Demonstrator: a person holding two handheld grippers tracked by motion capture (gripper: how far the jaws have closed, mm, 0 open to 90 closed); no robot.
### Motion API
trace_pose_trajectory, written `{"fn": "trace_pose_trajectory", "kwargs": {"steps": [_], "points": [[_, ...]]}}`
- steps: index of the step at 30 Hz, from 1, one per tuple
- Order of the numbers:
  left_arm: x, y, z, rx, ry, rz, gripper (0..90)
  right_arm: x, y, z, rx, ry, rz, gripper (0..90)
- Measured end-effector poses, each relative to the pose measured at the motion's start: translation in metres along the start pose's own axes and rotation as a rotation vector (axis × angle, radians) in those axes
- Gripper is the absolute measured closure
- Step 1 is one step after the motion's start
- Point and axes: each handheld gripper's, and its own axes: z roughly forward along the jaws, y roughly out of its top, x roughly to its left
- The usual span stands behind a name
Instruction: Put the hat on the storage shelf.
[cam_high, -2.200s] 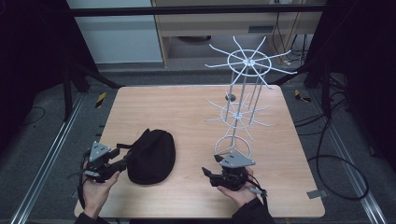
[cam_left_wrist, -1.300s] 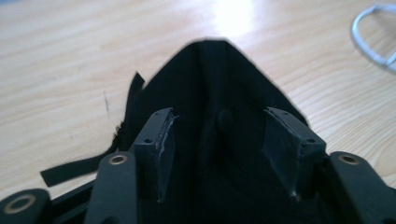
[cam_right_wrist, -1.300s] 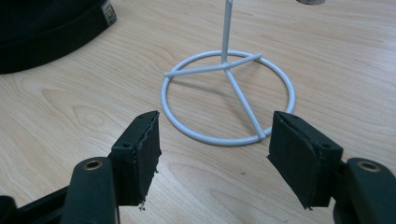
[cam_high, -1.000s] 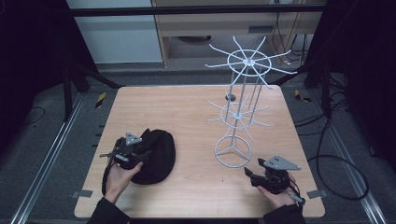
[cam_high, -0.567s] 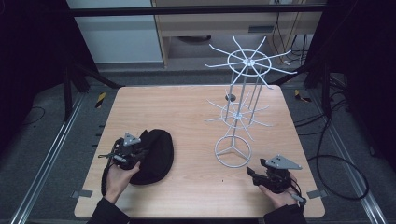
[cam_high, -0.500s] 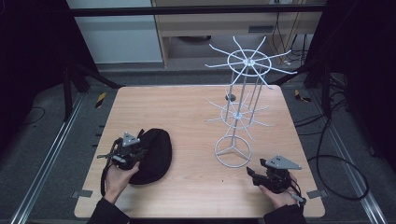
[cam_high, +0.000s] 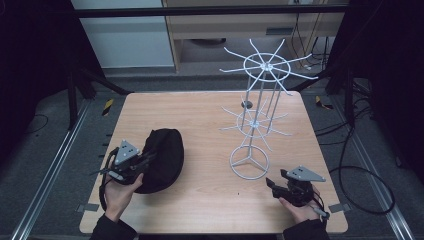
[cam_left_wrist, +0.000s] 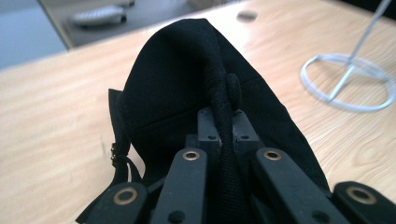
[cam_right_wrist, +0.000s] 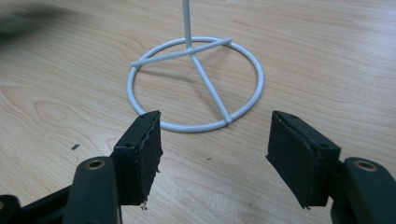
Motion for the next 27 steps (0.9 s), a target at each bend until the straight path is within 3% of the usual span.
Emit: {"fn": "trace_pose_trajectory", "kwargs": {"steps": [7, 14, 20, 27], "points": [[-0.018, 0.018, -0.027, -0.134, -0.049, 0.023, 85.5, -0.001, 0.000, 0.000, -0.002, -0.007, -0.001, 35.0], [-0.028, 0.030, -0.044, -0.222, -0.096, 0.018, 85.6, -0.001, 0.000, 0.000, -0.002, -0.006, 0.007, 35.0], [-0.033, 0.044, -0.059, -0.302, -0.121, 0.042, 85.6, -0.001, 0.000, 0.000, 0.001, -0.014, -0.001, 34.8], [-0.032, 0.060, -0.069, -0.376, -0.145, 0.040, 85.6, -0.002, 0.000, 0.000, -0.002, -0.018, 0.000, 34.5]]}}
